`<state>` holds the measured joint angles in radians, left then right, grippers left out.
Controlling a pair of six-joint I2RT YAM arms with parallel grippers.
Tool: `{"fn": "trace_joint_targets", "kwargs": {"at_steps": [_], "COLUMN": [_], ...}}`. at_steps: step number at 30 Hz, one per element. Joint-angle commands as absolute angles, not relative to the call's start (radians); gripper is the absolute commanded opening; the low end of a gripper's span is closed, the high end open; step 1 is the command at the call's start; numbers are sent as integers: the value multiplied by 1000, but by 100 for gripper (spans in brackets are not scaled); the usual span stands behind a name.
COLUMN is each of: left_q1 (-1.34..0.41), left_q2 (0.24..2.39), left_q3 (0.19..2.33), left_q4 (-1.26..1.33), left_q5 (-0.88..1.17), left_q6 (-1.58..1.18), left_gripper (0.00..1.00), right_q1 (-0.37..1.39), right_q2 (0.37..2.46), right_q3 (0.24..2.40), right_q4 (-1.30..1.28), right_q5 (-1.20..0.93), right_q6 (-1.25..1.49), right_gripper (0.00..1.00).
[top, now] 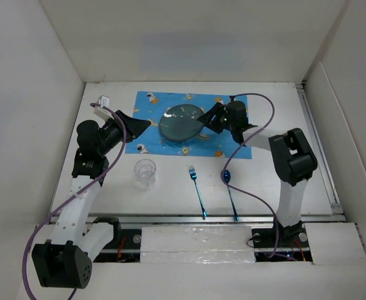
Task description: Set the dinner table for one person
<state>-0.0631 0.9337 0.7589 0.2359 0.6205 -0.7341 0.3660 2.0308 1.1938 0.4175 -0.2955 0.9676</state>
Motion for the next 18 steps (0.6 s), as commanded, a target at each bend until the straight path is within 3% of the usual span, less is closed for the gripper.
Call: {"fn": "trace_joint_targets", "kwargs": {"at_steps": [1,2,5,9,10,12,13,14,16,18], "left_q1": [-55,-55,-55,-55,-55,-55,-55,-55,-46,-29], "left_q2": [922,916,908,896,893,890,888,881,870,864], "left_q3": [764,770,769,775,773,782,788,798,804,837], "left_q4": [282,273,279,273,273,255,247,242,230,203], "left_q5": [637,631,629,618,609,601,598,597,581,584], "left_q6": [-726,-719,-721,-715,-715,-700,-693,-683,-667,-646], "left_gripper": [32,40,47,52,52,43,39,21,0,0], "right_q1": [348,338,327,318,318,365,395,428,555,697], "right_q2": [1861,1812,1738,1621,1614,1579,1563,1556,1529,1510], "right_q3": [1171,1111,1051,1003,1000,994,1002,1017,1054,1092], "right_q4": [373,329,302,210,203,183,169,149,59,10], "right_q5": [-244,-218,-216,-166,-190,-215,-201,-195,-151,-88], "right_q6": [826,760,701,609,594,528,505,438,369,307], "right_gripper": [60,60,61,61,56,42,14,0,0,0]}}
